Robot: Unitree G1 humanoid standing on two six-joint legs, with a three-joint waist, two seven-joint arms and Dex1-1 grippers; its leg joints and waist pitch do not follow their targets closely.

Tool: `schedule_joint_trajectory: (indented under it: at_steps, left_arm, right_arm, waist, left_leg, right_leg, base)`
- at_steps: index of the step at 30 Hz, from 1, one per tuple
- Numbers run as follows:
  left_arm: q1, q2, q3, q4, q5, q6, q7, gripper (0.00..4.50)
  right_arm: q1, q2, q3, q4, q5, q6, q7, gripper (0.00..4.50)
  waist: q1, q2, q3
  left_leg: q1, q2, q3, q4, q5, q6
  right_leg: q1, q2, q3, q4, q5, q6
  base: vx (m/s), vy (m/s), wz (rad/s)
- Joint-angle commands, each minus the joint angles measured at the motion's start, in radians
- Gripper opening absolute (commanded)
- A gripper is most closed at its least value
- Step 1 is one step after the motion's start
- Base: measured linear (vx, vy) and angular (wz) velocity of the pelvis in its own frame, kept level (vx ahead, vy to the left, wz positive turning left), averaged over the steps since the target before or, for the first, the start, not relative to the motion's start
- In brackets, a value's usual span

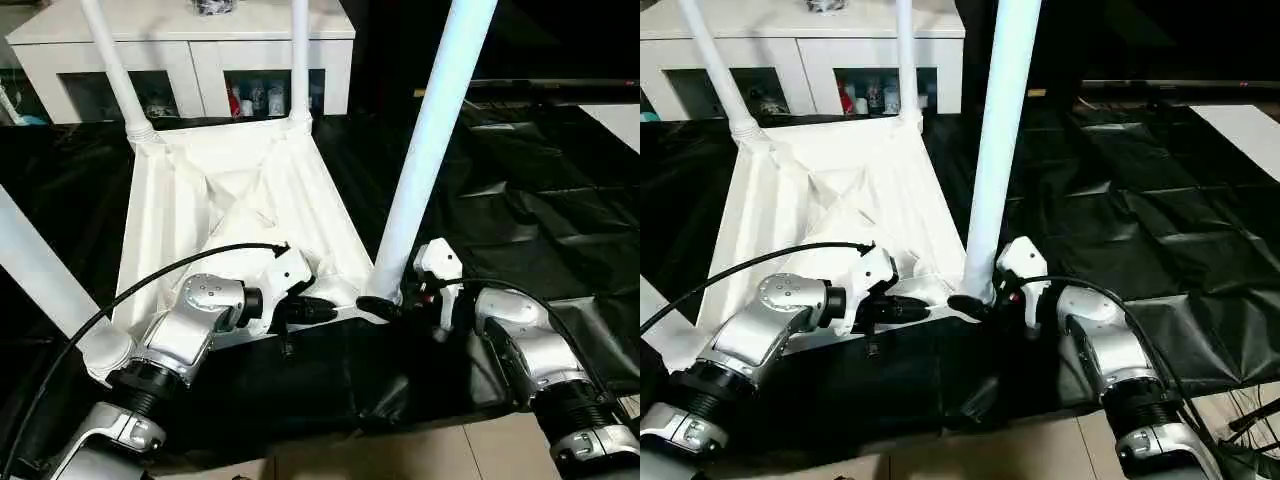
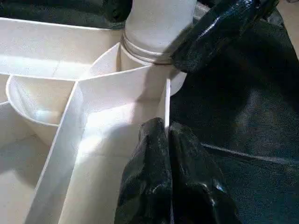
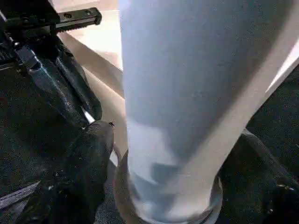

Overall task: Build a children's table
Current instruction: Rotate leg to tighten

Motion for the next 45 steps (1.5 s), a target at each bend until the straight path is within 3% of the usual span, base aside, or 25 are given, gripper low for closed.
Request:
schedule_joint_trajectory:
  at_steps: [1, 12, 22, 26, 28, 31, 34, 44, 45]
  left_arm:
    - [0.006, -0.008, -0.019, -0.019, -0.023, 0.005, -0.031, 0.00]
    - [0.003, -0.004, -0.020, -0.015, -0.021, 0.010, -0.037, 0.00]
    - [0.006, 0.000, -0.023, -0.019, -0.021, 0.018, -0.044, 0.00]
    - [0.006, 0.000, -0.023, -0.020, -0.021, 0.020, -0.043, 0.00]
    - [0.005, 0.000, -0.022, -0.019, -0.021, 0.019, -0.041, 0.00]
    - [0.003, -0.001, -0.021, -0.017, -0.020, 0.018, -0.040, 0.00]
    - [0.003, -0.001, -0.023, -0.019, -0.020, 0.019, -0.041, 0.00]
    - [0.008, 0.004, -0.024, -0.026, -0.021, 0.024, -0.046, 0.00]
    - [0.007, 0.004, -0.024, -0.026, -0.022, 0.024, -0.047, 0.00]
  right_arm:
    - [0.001, -0.010, 0.002, 0.002, -0.005, 0.006, 0.006, 3.09]
    - [0.010, -0.017, 0.009, 0.008, -0.021, 0.002, 0.010, 2.22]
    - [0.022, -0.011, 0.023, 0.004, -0.028, -0.002, 0.011, 2.06]
    - [0.011, -0.005, 0.009, 0.029, -0.029, 0.012, -0.017, 2.06]
    - [0.006, 0.002, 0.001, 0.037, -0.021, 0.029, -0.025, 2.76]
    - [0.013, 0.000, 0.017, 0.032, -0.040, 0.014, -0.028, 2.83]
    - [0.020, -0.002, 0.032, 0.033, -0.065, -0.014, -0.042, 3.18]
    - [0.024, -0.013, 0.019, 0.042, -0.054, -0.007, -0.026, 3.18]
    - [0.024, -0.011, 0.016, 0.042, -0.051, -0.005, -0.023, 3.03]
  waist:
    - [-0.002, -0.008, -0.054]
    - [-0.004, -0.006, -0.054]
    - [-0.005, -0.005, -0.054]
    - [-0.005, -0.004, -0.055]
    - [-0.006, -0.003, -0.054]
    - [-0.007, -0.003, -0.054]
    - [-0.006, -0.002, -0.055]
    - [-0.005, -0.001, -0.055]
    - [-0.005, -0.002, -0.055]
  left_leg:
    - [0.019, 0.041, -0.014, -0.072, -0.227, 0.078]
    - [0.021, 0.041, -0.015, -0.073, -0.238, 0.073]
    - [0.021, 0.040, -0.015, -0.072, -0.234, 0.074]
    - [0.022, 0.040, -0.015, -0.072, -0.232, 0.074]
    - [0.022, 0.040, -0.016, -0.073, -0.244, 0.071]
    - [0.023, 0.040, -0.016, -0.073, -0.245, 0.063]
    - [0.023, 0.040, -0.015, -0.072, -0.245, 0.061]
    - [0.023, 0.040, -0.016, -0.072, -0.243, 0.068]
    - [0.023, 0.040, -0.015, -0.071, -0.241, 0.068]
  right_leg:
    - [0.045, -0.033, 0.017, -0.060, -0.158, -0.240]
    - [0.047, -0.032, 0.016, -0.060, -0.162, -0.244]
    - [0.048, -0.032, 0.016, -0.059, -0.152, -0.249]
    - [0.048, -0.032, 0.016, -0.058, -0.144, -0.252]
    - [0.047, -0.032, 0.016, -0.060, -0.162, -0.250]
    - [0.047, -0.031, 0.016, -0.059, -0.158, -0.251]
    - [0.047, -0.031, 0.016, -0.059, -0.153, -0.250]
    - [0.049, -0.031, 0.016, -0.058, -0.140, -0.254]
    - [0.049, -0.031, 0.016, -0.058, -0.137, -0.256]
  base:
    - [0.000, 0.000, 0.00]
    - [0.000, 0.000, 0.00]
    - [0.000, 0.000, 0.00]
    - [0.000, 0.000, 0.00]
    - [0.000, 0.000, 0.00]
    - [0.000, 0.000, 0.00]
    - [0.000, 0.000, 0.00]
    - [0.000, 0.000, 0.00]
    - [0.000, 0.000, 0.00]
